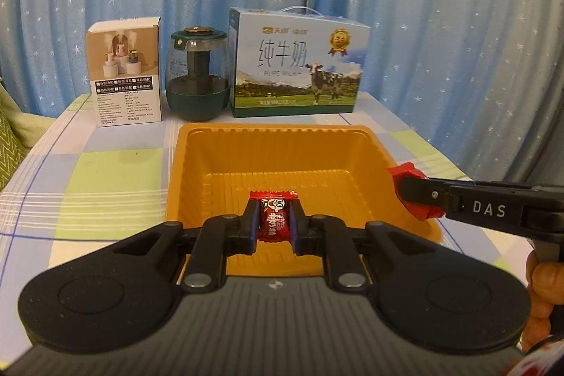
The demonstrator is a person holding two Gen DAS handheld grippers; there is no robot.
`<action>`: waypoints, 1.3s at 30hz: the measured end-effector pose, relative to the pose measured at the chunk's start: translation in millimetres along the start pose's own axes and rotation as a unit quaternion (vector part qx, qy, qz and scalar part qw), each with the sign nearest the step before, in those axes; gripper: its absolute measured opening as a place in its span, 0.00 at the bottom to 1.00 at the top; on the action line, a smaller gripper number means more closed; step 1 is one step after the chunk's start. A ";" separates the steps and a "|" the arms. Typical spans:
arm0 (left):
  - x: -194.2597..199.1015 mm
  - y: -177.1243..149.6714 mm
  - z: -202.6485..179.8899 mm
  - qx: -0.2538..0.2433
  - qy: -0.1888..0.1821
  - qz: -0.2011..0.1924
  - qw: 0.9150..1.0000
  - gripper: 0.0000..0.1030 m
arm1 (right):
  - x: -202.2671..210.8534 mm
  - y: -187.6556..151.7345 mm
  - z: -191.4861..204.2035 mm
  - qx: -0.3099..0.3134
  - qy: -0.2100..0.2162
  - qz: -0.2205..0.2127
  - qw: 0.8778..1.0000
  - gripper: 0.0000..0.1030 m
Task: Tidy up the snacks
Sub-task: 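Carry both red candies over the orange tray and open both tools, then move both open tools back toward the remaining snacks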
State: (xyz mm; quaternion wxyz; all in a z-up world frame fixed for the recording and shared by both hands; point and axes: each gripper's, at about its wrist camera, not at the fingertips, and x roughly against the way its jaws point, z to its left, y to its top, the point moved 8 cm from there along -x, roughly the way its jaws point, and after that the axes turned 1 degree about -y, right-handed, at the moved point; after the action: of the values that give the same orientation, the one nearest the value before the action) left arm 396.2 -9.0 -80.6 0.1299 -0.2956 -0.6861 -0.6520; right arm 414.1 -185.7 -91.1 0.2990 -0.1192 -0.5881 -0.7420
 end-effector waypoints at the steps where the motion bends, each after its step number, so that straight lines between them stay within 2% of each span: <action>1: -6.2 0.5 2.3 0.001 0.000 0.002 1.000 0.15 | -6.6 1.5 -2.3 -0.006 0.001 0.003 1.000 0.26; 11: -44.2 -1.3 13.8 0.022 -0.005 0.019 1.000 0.17 | -50.1 -5.3 -8.0 -0.011 0.008 0.036 0.999 0.26; 13: -46.4 -2.7 16.4 0.030 -0.003 0.020 0.999 0.31 | -53.4 -7.7 -9.7 -0.014 0.010 0.040 0.999 0.26; 26: -40.3 -3.4 27.5 0.049 0.006 0.019 0.999 0.34 | -53.7 -10.0 -9.1 -0.032 0.024 0.036 0.999 0.27; 28: -39.9 -3.8 26.6 0.046 0.007 0.020 0.999 0.36 | -54.2 -9.8 -10.5 -0.037 0.026 0.034 0.998 0.37; 29: -40.0 -4.2 26.2 0.046 0.007 0.021 0.999 0.37 | -53.5 -8.6 -11.8 -0.039 0.023 0.031 0.998 0.53; 30: -40.1 -4.2 25.8 0.046 0.006 0.021 0.999 0.39 | -52.1 -7.0 -13.1 -0.043 0.023 0.026 0.998 0.63; 39: -38.0 -5.3 23.9 0.042 0.004 0.021 0.999 0.41 | -43.5 0.8 -17.4 -0.047 0.015 0.006 0.999 0.63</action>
State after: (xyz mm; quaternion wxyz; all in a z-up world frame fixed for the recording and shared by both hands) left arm 428.1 5.4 -109.2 0.1585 -0.3017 -0.7059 -0.6210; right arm 452.1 -189.1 -118.2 0.3065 -0.1253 -0.5475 -0.7684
